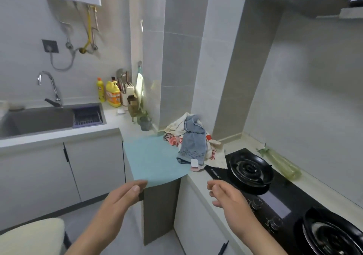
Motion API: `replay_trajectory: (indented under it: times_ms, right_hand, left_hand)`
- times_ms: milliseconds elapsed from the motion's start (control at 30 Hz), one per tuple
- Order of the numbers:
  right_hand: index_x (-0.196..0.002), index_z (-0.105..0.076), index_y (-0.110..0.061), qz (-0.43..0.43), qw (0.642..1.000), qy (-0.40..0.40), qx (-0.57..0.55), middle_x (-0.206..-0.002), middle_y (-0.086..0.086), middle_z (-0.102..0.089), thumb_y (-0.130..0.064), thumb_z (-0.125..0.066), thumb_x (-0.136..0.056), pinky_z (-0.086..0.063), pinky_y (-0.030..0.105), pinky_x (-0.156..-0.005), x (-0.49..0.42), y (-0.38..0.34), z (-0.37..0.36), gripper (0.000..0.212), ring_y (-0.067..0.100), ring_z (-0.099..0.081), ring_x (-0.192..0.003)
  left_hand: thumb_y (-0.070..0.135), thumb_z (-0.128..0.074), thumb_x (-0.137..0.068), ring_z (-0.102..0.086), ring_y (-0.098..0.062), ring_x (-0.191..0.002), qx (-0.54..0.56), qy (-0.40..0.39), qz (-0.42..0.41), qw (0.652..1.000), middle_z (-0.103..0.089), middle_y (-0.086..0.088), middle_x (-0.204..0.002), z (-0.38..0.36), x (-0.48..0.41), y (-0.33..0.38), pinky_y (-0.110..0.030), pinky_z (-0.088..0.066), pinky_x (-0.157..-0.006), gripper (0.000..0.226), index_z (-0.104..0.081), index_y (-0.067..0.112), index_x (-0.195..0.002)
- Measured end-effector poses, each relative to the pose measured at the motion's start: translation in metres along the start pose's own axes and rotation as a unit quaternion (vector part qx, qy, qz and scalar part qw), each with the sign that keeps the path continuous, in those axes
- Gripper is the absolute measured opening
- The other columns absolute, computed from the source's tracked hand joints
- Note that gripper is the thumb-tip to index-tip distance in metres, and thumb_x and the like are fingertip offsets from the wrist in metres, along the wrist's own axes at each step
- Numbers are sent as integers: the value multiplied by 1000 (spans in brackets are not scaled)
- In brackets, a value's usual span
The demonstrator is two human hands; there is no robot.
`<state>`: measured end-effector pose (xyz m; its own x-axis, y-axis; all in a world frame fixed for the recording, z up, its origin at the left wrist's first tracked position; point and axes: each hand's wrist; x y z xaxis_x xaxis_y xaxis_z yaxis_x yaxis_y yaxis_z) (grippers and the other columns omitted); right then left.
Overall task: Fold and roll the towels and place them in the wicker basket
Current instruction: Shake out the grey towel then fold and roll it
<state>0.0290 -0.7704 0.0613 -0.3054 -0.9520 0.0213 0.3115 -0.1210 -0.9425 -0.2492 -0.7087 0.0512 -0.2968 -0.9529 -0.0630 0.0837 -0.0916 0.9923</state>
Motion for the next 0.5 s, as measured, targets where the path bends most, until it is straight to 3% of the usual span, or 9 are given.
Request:
replay_trajectory:
  times_ms: [133,233,367,500]
  right_hand:
    - [-106,-65,-32,5,1000,-9,-7,-106,-10,-67,-24,-47,-101,-53,27,-89,-49,-2,-24,20,7,-62,-102]
    - [-107,-65,-33,0,1000,-17,-9,-105,-9,-67,-26,-48,-101,-52,35,-93,-100,-1,-46,20,12,-63,-100]
    - [-103,-64,-31,-24,998,-15,-50,-104,-10,-68,-22,-49,-101,-52,31,-95,-173,0,-70,17,6,-62,-102]
    - [-100,-62,-30,-50,996,-9,-68,-104,-10,-67,-18,-54,-98,-52,25,-91,-242,1,-79,14,3,-62,-99]
  left_hand:
    - [95,-53,-51,-61,-6,-116,-21,1,27,999,-68,16,-120,19,-37,-13,-42,-44,-106,87,-71,36,-113]
    - [95,-53,-49,-61,-5,-115,-24,15,45,999,-67,19,-120,33,-73,-18,-41,-44,-106,75,-71,49,-105]
    - [85,-60,-59,-59,-4,-116,-19,46,82,995,-66,22,-119,48,-134,-18,-41,-43,-106,56,-72,50,-102]
    - [94,-57,-42,-58,-5,-117,-25,36,98,994,-65,23,-120,56,-207,-23,-41,-42,-107,80,-71,49,-106]
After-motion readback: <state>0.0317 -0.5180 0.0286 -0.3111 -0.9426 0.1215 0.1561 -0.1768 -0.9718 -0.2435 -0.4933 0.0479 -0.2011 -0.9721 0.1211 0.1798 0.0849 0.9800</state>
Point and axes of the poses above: each hand's wrist, its own x-axis away from the middle knuckle, its own z-axis out of the back of the hand, y = z × x
